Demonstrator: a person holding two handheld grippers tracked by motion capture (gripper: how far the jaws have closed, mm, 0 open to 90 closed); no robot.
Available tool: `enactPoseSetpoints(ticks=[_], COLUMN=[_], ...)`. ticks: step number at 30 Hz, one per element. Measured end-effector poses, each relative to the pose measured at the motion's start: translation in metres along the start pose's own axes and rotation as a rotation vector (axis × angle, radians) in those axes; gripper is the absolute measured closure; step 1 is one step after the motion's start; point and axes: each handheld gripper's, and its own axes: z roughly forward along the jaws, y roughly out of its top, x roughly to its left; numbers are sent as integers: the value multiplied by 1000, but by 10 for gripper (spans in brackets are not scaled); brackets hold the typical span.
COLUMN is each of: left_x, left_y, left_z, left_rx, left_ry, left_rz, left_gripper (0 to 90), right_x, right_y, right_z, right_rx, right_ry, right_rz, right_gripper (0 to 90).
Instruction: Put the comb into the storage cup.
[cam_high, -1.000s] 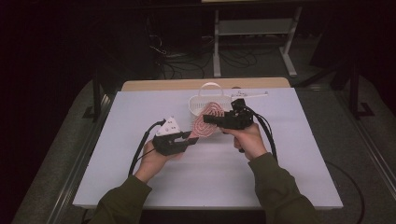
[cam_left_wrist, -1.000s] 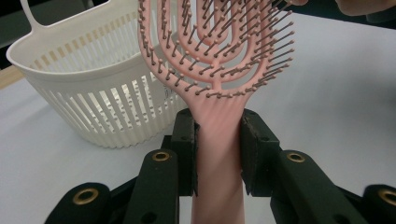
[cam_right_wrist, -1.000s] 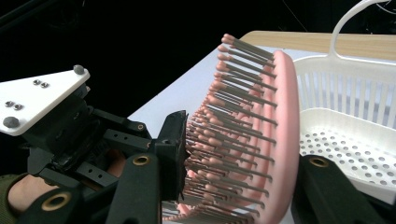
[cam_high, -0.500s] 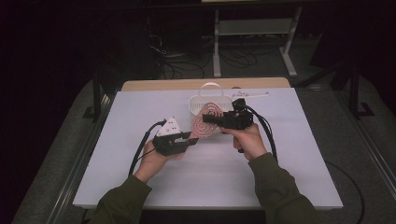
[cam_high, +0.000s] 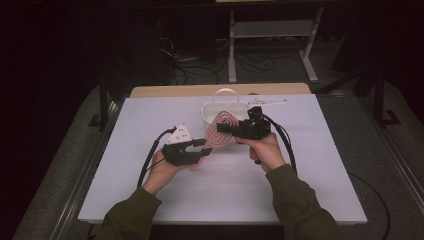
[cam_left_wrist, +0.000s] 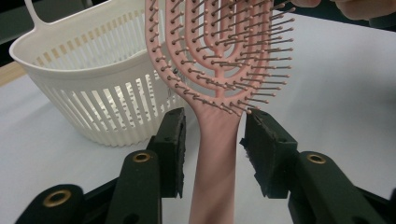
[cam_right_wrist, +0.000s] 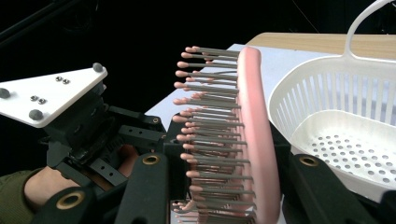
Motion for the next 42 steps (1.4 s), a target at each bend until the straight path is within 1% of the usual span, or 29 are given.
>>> enactPoseSetpoints(ticks=[3, 4, 5, 6, 8, 9, 14, 16, 17, 18, 19, 21, 22, 24, 25, 26, 27, 29, 37, 41, 42], left_x=[0, -1, -1, -1, -1, -1, 0, 1, 2, 2, 3, 4, 4, 7, 7, 7, 8, 10, 14, 14, 14], left_y=[-1, -1, -1, -1, -1, -1, -2, -3, -3, -4, -4, -5, -5, -6, -6, -6, -7, -8, -15, -19, -23], left_z=[2, 2, 3, 3, 4, 5, 7, 7, 8, 8, 9, 9, 8, 7, 7, 7, 7, 7, -2, -9, -14], left_rx=[12, 17, 19, 19, 27, 27, 50, 55, 60, 65, 72, 82, 79, 71, 71, 69, 73, 81, 97, 82, 74], left_ry=[-5, -1, -2, -8, -8, -13, -19, -27, -33, -35, -35, -32, -37, -48, -48, -53, -59, -74, -104, -98, -87], left_rz=[5, 8, 7, 6, 9, 3, 5, -1, -6, -12, -11, -11, -16, -27, -27, -30, -35, -34, -43, -39, -40], left_gripper=[539, 490, 469, 469, 415, 388, 291, 256, 204, 204, 143, 131, 118, 61, 41, 41, 14, 0, 0, 0, 0], right_x=[0, 0, 0, 0, -1, -1, -2, -2, -2, -2, -2, -2, -2, -3, -3, -2, -2, -3, -4, -4, -4], right_y=[0, 0, 0, 0, 0, 0, 0, 0, 0, 0, 0, 0, 0, 0, 0, 0, 0, 0, 1, 2, 2], right_z=[0, -1, -2, -2, -3, -3, -4, -4, -4, -4, -4, -5, -5, -6, -6, -6, -7, -7, -9, -10, -10], right_rx=[-4, -7, -8, -8, -11, -12, -10, -10, -11, -11, -11, -11, -12, -14, -14, -14, -14, -17, -25, -29, -29], right_ry=[-1, -3, -4, -4, -7, -9, -15, -14, -15, -15, -16, -18, -20, -22, -22, -22, -22, -22, -22, -23, -24], right_rz=[-2, -2, -4, -4, -3, -4, -2, -4, -6, -6, -6, -7, -9, -8, -8, -8, -8, -8, -6, -7, -7], right_gripper=[628, 628, 629, 629, 629, 629, 629, 629, 629, 629, 629, 629, 629, 629, 629, 628, 629, 629, 629, 629, 629])
